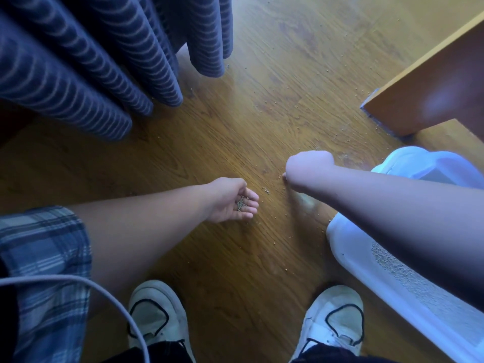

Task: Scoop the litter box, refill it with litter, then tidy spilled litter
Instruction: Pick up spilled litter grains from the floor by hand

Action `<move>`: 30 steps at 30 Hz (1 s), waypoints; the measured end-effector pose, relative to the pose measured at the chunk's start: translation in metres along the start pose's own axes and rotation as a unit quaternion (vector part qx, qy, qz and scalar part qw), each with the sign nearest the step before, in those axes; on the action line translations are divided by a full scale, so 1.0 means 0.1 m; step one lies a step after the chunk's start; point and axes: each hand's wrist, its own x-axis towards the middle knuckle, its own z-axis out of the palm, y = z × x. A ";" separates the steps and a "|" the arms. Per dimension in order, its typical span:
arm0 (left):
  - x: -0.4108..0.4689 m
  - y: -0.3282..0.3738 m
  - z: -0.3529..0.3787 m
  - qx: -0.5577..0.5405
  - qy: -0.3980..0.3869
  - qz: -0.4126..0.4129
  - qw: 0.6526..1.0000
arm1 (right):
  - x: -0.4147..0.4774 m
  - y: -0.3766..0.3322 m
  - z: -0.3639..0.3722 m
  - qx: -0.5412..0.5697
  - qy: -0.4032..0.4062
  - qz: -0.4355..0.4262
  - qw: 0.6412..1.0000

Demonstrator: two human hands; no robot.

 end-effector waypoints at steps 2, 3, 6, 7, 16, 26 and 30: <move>0.01 0.00 0.00 0.001 -0.002 0.000 1.000 | 0.05 0.01 -0.04 0.022 -0.009 0.001 1.000; 0.01 0.00 0.00 0.002 -0.001 0.001 1.000 | 0.06 0.01 -0.07 0.031 -0.016 -0.002 0.999; 0.02 -0.01 -0.02 -0.002 -0.002 0.000 1.000 | 0.06 0.01 -0.10 0.028 -0.020 -0.022 0.999; 0.02 -0.01 -0.03 0.000 0.000 0.001 1.000 | 0.05 0.01 -0.10 0.024 -0.020 -0.031 0.999; -0.02 -0.02 -0.08 -0.001 0.014 0.015 1.000 | -0.08 -0.19 -0.02 0.051 -0.009 -0.159 0.986; -0.08 -0.03 -0.08 -0.005 0.019 0.015 1.000 | -0.07 -0.41 -0.04 0.009 -0.037 -0.118 0.992; -0.10 -0.03 -0.10 -0.007 0.022 0.020 1.000 | -0.07 -0.48 -0.04 -0.012 -0.045 -0.118 0.992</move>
